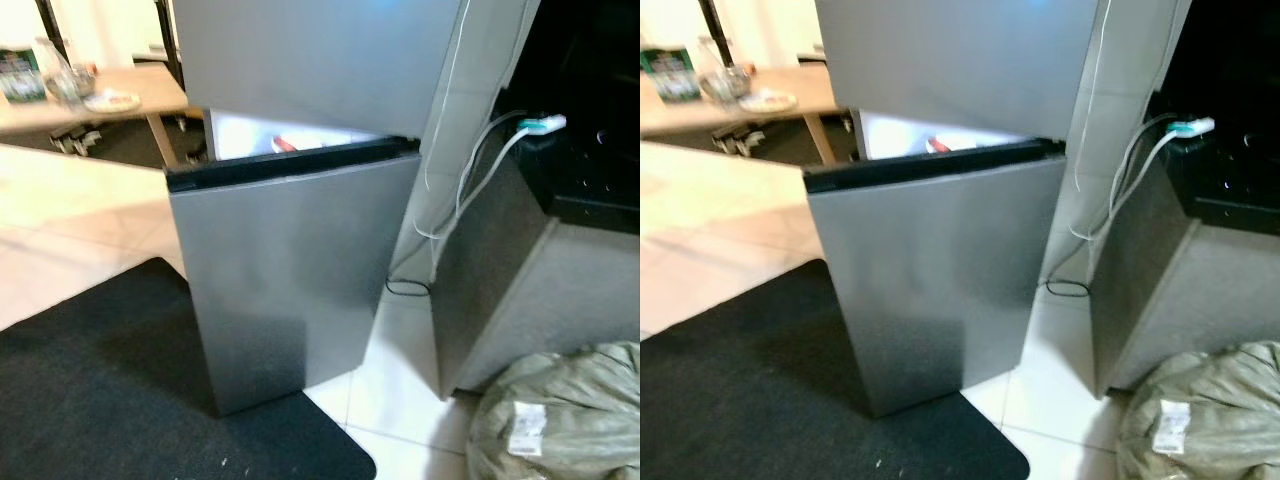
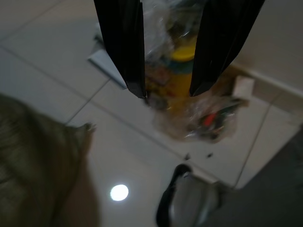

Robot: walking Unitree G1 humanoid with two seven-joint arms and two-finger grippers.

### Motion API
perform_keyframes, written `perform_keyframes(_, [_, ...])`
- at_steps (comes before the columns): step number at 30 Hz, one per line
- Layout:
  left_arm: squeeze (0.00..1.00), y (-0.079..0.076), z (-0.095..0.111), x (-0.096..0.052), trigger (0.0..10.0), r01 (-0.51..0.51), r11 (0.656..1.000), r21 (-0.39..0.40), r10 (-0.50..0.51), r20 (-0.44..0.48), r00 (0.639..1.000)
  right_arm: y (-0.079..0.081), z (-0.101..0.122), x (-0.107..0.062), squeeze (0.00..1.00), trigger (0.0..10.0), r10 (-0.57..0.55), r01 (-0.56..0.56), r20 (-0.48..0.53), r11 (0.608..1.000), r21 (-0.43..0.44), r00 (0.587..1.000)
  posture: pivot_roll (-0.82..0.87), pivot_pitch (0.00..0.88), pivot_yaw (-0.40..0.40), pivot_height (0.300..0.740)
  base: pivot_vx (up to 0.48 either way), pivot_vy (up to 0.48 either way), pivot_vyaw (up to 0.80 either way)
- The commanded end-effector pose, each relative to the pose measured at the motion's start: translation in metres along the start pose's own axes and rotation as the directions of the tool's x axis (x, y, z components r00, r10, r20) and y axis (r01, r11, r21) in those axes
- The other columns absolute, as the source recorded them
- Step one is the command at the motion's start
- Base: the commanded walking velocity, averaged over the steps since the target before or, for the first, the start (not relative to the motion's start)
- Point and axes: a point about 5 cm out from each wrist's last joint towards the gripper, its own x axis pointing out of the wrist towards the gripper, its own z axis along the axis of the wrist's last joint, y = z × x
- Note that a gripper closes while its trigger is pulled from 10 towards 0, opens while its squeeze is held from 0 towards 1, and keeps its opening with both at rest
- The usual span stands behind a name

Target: Restocking fridge

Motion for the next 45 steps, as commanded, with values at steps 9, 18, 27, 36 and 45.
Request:
perform_keyframes(9, [0.0,0.003,-0.003,-0.001,10.0,-0.008,1.0,0.028,0.009,-0.035,0.999,-0.002,0.004,0.0,0.0,10.0,-0.038,0.038,0.014,0.999,-0.002,0.999,-0.07,0.0,-0.05,0.74,0.0,0.0,0.72])
perform_keyframes(18, [0.0,0.002,-0.004,-0.001,10.0,-0.006,0.999,0.037,0.007,-0.04,0.999,-0.001,0.002,0.001,0.0,10.0,-0.044,0.044,0.01,0.999,-0.014,0.999,-0.07,0.0,-0.047,0.74,0.0,0.0,0.72])
perform_keyframes(27, [0.0,0.003,-0.004,-0.001,10.0,-0.006,1.0,0.03,0.007,-0.031,0.999,-0.003,0.0,0.001,0.0,10.0,-0.099,0.099,-0.001,0.994,-0.048,0.995,-0.07,0.0,-0.051,0.74,0.0,0.0,0.35])
perform_keyframes(36, [0.0,0.004,-0.004,-0.001,10.0,-0.008,0.999,0.041,0.009,-0.032,0.999,-0.003,-0.002,0.001,0.0,10.0,-0.1,0.1,-0.004,0.993,-0.057,0.995,-0.07,0.0,-0.051,0.74,0.212,0.0,0.0])
perform_keyframes(45, [0.0,0.003,-0.004,-0.001,10.0,-0.007,0.999,0.038,0.008,-0.031,0.999,-0.002,-0.003,0.001,0.0,10.0,-0.106,0.106,-0.008,0.992,-0.065,0.994,-0.07,0.0,-0.051,0.74,0.269,0.0,0.0])
